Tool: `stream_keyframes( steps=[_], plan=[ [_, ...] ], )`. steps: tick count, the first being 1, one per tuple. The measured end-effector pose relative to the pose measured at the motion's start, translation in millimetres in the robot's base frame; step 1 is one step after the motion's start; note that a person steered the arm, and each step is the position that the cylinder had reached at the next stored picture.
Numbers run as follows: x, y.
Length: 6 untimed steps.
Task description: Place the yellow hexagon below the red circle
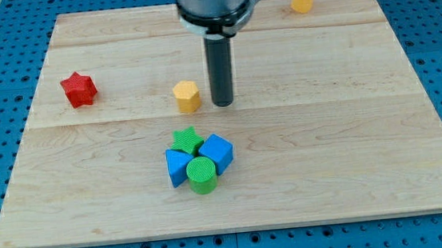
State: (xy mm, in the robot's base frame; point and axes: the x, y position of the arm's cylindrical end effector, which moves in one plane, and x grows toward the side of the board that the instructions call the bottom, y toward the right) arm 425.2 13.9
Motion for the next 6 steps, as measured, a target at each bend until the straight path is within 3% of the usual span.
stream_keyframes(
  steps=[1, 2, 3, 4, 5, 6],
  plan=[
    [12, -86],
    [-3, -113],
    [-50, -71],
    [-41, -50],
    [-7, -118],
    [-46, -138]
  ],
)
